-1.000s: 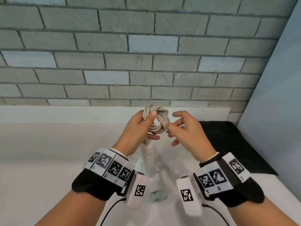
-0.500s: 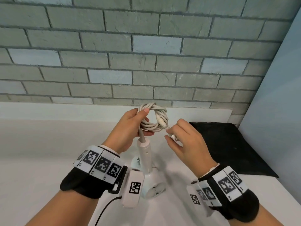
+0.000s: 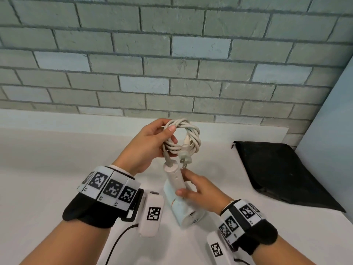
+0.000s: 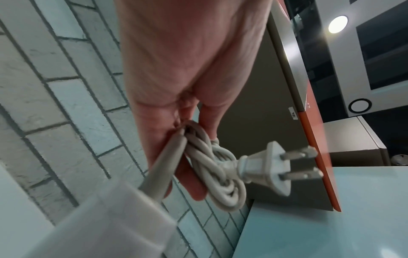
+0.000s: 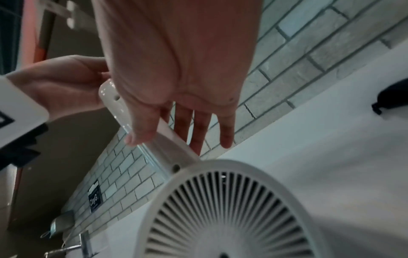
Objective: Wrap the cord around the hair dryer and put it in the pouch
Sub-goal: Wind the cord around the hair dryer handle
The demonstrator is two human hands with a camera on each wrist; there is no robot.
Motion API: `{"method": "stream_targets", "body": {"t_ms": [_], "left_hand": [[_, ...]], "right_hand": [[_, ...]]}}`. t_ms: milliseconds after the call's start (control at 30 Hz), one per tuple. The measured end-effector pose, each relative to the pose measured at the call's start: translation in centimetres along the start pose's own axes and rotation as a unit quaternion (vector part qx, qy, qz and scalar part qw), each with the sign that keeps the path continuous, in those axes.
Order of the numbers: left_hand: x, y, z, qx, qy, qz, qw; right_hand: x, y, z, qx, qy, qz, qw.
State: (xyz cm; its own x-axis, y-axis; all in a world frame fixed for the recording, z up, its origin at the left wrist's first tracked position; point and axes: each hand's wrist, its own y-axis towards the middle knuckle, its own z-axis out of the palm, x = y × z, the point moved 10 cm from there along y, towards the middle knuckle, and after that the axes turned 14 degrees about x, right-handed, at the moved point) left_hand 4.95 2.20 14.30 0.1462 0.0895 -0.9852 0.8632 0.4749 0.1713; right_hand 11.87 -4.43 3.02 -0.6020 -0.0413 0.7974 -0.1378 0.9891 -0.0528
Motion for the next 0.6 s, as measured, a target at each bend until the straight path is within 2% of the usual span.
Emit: {"method": "stream_targets", "body": {"t_ms": [100,200,300,367,500,600], "left_hand": [[0.2,-0.9,-1.8,-0.017,0.032,-0.010,0.999],[2.4,-1.8,-3.8,-0.036,0.077,-0.067,0.994],[6.7,-2.1,-4.5,-0.010,0.124,-0.159,0.979],[10.3,-2.2,-3.9,0.026,0.149,-0.220,0.964],[17.2,-2.8,-2.7,0.060,0.160,-0.330,0.928],[19.4,-2.7,-2.0,0.080,0.175,-0.358,0.914]], "right_hand": [[-0.1,0.5,-1.0,-0.017,-0.034,-0.004,0.999],[-0.7,0.6,-2.4,-0.025,-0.162,0.018,0.986],[-2.0,0.9,-2.6,0.007,-0.347,0.085,0.934],[-3.3,1.0,-2.1,0.041,-0.422,0.119,0.898],[-5.3,0.6,-0.8,0.094,-0.478,0.128,0.864],[-6.3,0.2,-0.3,0.118,-0.485,0.150,0.854]]}}
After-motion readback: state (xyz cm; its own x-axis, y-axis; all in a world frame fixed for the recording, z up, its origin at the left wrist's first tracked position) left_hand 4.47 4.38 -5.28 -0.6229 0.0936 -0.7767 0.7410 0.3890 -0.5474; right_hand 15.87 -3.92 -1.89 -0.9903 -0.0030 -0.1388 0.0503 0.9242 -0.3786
